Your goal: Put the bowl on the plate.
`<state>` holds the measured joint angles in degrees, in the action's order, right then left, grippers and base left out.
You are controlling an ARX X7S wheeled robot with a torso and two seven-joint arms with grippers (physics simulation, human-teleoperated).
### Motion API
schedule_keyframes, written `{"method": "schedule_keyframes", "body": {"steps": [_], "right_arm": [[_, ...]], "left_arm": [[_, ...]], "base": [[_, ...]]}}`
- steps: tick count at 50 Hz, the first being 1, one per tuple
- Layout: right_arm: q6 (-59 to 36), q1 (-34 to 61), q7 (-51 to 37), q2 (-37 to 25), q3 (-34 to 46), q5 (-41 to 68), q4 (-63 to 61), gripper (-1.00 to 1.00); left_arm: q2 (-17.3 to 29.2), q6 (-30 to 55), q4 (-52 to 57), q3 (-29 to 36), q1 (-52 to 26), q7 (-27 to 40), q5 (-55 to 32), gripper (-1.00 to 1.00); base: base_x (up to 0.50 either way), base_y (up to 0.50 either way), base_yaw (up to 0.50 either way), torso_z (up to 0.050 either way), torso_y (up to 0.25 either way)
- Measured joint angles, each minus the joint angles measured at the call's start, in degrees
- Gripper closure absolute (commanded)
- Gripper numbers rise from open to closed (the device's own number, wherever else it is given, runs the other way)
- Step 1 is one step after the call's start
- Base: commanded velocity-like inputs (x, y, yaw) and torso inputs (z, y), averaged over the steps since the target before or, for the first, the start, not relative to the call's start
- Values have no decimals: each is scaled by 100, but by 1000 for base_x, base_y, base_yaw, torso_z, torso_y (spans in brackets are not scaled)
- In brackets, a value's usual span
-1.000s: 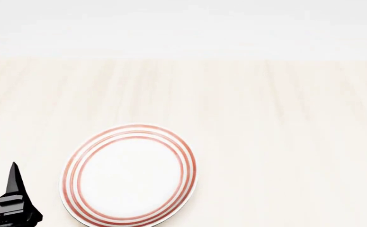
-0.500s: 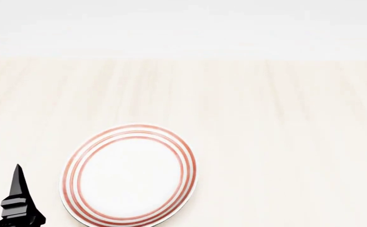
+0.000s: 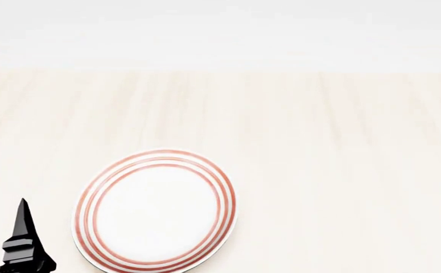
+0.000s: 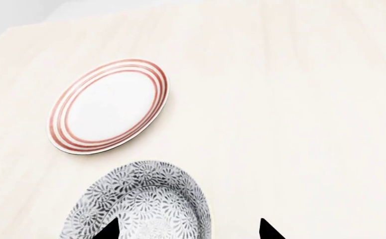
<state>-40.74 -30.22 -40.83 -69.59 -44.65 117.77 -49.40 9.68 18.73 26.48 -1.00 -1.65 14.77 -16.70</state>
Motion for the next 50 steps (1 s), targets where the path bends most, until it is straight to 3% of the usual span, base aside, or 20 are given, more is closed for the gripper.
{"method": "schedule_keyframes", "body": {"steps": [6,15,25,50], "right_arm": [[240,205,251,-162,572,-247,277,-100],[925,1101,664,-598,2355,-679,726,-100],[1067,2151,903,-582,3889,-1008,1178,-100],[519,3322,1246,51,5500,-1680,2073,-100]], "left_arm": [[28,-7,37,13,23,21,-26,-100],[71,10,104,0,45,56,-101,-100],[120,53,197,-28,75,105,-201,-100],[256,27,307,-14,124,224,-403,-100]], "base": [[0,0,0,0,0],[0,0,0,0,0],[0,0,0,0,0],[0,0,0,0,0]]}}
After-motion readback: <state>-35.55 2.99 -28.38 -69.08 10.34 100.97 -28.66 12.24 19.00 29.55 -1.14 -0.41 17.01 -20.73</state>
